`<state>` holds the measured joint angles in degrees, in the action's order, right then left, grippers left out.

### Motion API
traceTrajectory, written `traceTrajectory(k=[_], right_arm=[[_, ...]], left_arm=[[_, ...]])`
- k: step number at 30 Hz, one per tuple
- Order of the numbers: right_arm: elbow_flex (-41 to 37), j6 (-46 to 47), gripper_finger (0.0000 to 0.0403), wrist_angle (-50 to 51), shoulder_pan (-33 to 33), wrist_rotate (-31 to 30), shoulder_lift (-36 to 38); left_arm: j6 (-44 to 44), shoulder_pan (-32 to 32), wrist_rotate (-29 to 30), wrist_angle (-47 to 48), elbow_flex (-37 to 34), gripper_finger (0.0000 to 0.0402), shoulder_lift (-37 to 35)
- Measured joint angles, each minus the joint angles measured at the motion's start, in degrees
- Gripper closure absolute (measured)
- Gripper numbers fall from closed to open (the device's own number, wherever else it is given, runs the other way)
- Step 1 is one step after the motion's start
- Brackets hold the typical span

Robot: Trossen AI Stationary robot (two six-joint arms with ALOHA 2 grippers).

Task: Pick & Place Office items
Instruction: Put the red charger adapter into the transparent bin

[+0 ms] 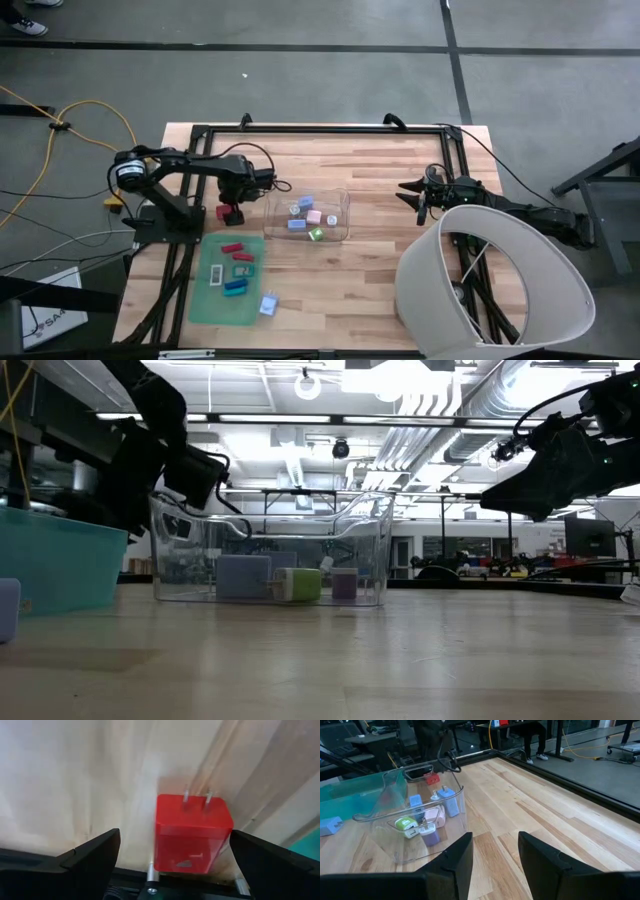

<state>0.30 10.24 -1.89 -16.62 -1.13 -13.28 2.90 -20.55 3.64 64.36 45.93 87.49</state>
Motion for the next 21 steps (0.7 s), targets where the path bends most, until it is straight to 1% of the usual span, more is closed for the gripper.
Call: traceTrajectory(k=[7,11,14,21], right_arm=[[0.0,0.0,0.0259,0.0,0.0,0.0,0.0],[0.0,0.0,0.0259,0.0,0.0,0.0,0.0],[0.0,0.0,0.0259,0.0,0.0,0.0,0.0],[0.0,0.0,0.0259,0.0,0.0,0.0,0.0]], left_arm=[[0.3,0.0,-0.5,0.0,0.0,0.0033,2.2],[0.3,0.0,-0.5,0.0,0.0,0.0044,2.2],[0.3,-0.6,-0.5,0.1,0.0,0.0066,2.2],[0.2,-3.1,-0.5,0.1,0.0,0.0137,2.2]])
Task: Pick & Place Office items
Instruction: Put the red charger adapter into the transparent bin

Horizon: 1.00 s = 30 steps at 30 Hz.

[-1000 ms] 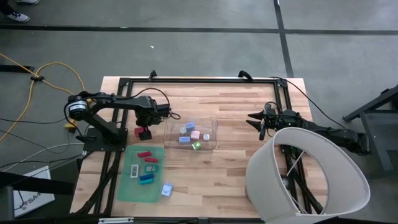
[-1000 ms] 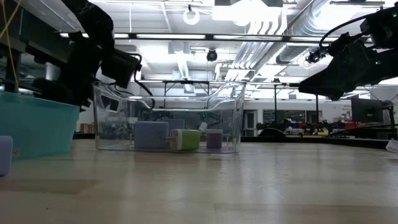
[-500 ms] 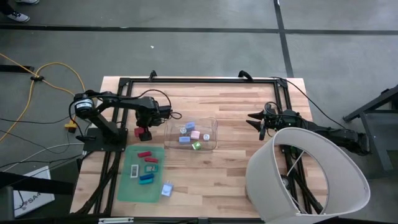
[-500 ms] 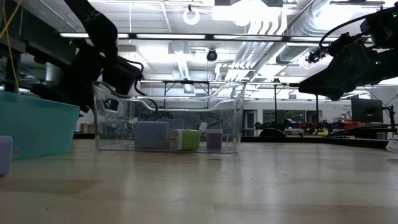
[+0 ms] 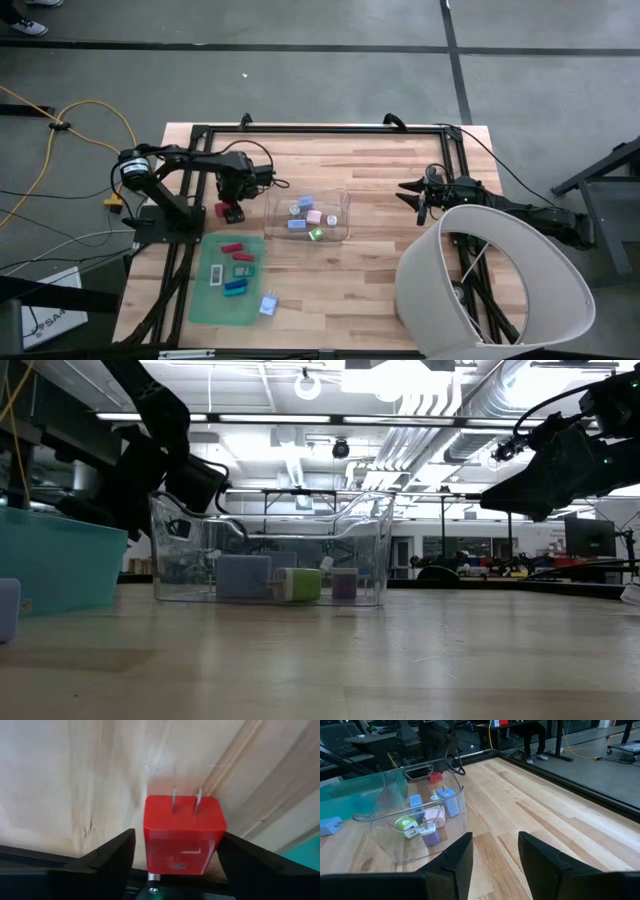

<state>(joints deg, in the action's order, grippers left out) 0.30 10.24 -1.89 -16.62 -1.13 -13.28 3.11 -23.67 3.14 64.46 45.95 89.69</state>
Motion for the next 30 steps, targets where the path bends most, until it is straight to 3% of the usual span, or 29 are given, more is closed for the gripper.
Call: traceTrajectory(k=[8,19,30], right_arm=[[0.0,0.0,0.0259,0.0,0.0,0.0,0.0],[0.0,0.0,0.0259,0.0,0.0,0.0,0.0],[0.0,0.0,0.0259,0.0,0.0,0.0,0.0]], left_arm=[[-0.2,-1.2,0.0,0.2,0.0,0.0200,0.0],[-0.4,-1.5,0.2,1.1,1.1,0.0191,-1.2],[-1.0,-4.6,3.0,3.4,5.8,0.0189,-8.1]])
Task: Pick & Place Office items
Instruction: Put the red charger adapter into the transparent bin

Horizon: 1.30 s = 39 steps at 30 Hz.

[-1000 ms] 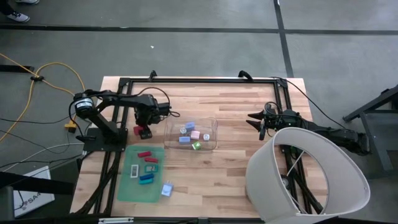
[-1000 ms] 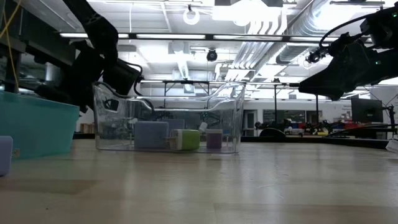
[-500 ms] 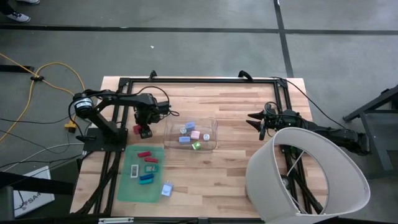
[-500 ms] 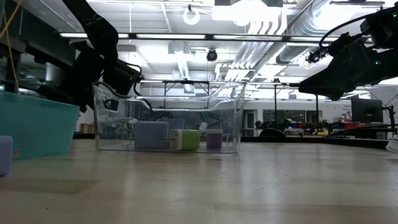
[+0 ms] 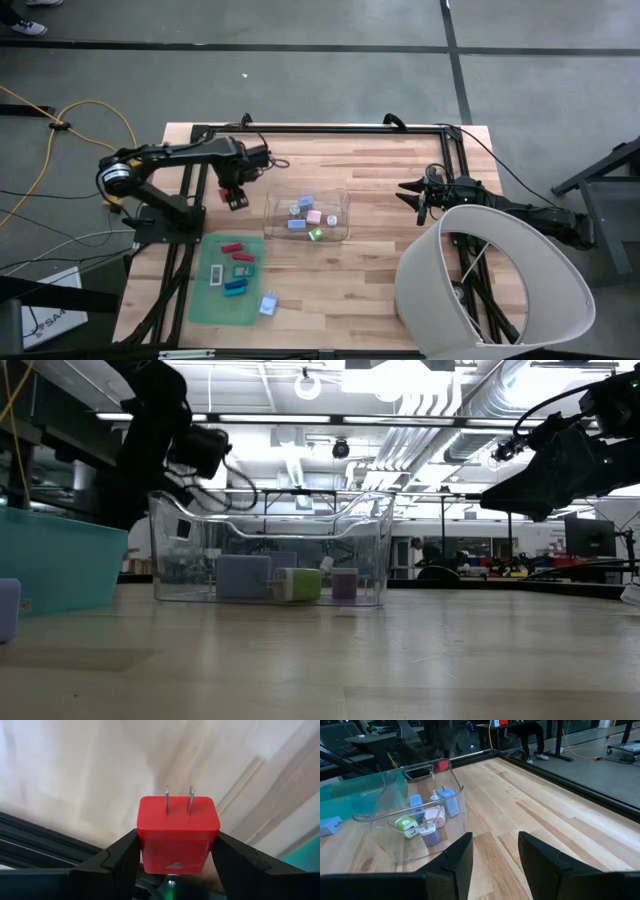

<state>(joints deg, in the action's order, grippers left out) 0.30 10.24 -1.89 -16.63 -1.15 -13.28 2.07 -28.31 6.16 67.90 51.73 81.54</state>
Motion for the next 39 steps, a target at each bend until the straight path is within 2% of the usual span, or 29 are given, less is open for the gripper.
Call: traceTrajectory(k=[8,17,24,33,39], right_arm=[[0.0,0.0,0.0259,0.0,0.0,0.0,0.0],[0.0,0.0,0.0259,0.0,0.0,0.0,0.0],[0.0,0.0,0.0259,0.0,0.0,0.0,0.0],[0.0,0.0,0.0259,0.0,0.0,0.0,0.0],[0.0,0.0,0.0259,0.0,0.0,0.0,0.0]], left_arm=[[0.9,-0.4,3.5,-2.1,7.8,0.0189,-2.0],[2.4,2.6,8.0,-6.0,17.6,0.0189,-2.0],[1.7,8.3,9.0,-10.4,22.0,0.0189,-0.4],[0.5,17.1,9.7,-10.2,30.6,0.0189,7.6],[-3.1,23.3,9.9,-9.3,34.0,0.0189,12.4]])
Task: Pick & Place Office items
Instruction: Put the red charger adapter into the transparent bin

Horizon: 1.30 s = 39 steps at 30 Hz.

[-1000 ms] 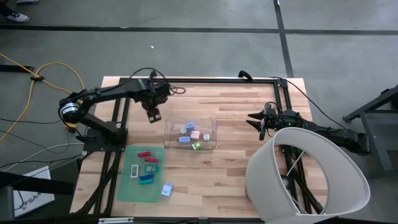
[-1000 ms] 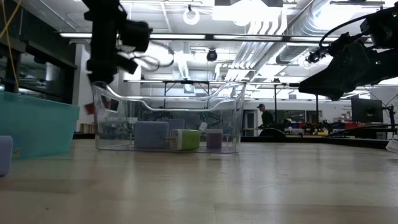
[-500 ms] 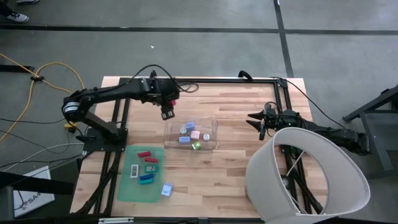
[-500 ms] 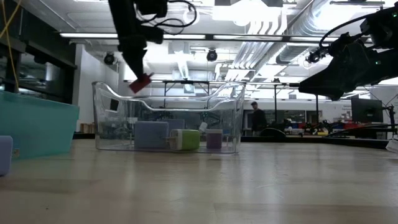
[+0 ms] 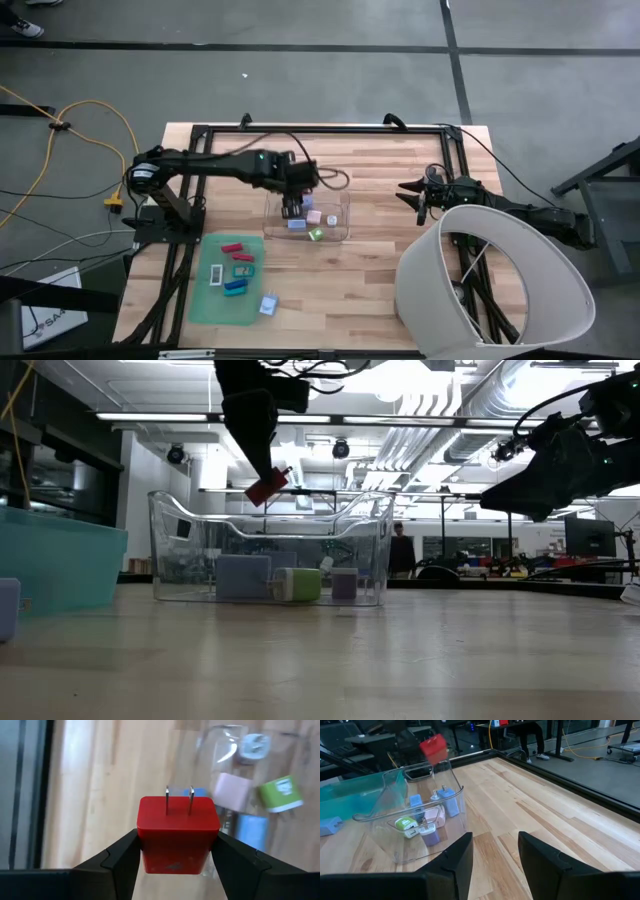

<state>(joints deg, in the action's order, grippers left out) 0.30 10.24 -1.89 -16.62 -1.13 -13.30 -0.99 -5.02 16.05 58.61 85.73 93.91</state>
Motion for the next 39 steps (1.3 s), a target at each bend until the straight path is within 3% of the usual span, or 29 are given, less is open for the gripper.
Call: traceTrajectory(k=[17,39], right_arm=[[0.0,0.0,0.0259,0.0,0.0,0.0,0.0],[0.0,0.0,0.0259,0.0,0.0,0.0,0.0]], left_arm=[[-13.1,7.9,-2.3,8.3,0.1,0.0189,6.0],[-9.7,3.6,-5.1,10.7,0.0,0.0189,16.4]])
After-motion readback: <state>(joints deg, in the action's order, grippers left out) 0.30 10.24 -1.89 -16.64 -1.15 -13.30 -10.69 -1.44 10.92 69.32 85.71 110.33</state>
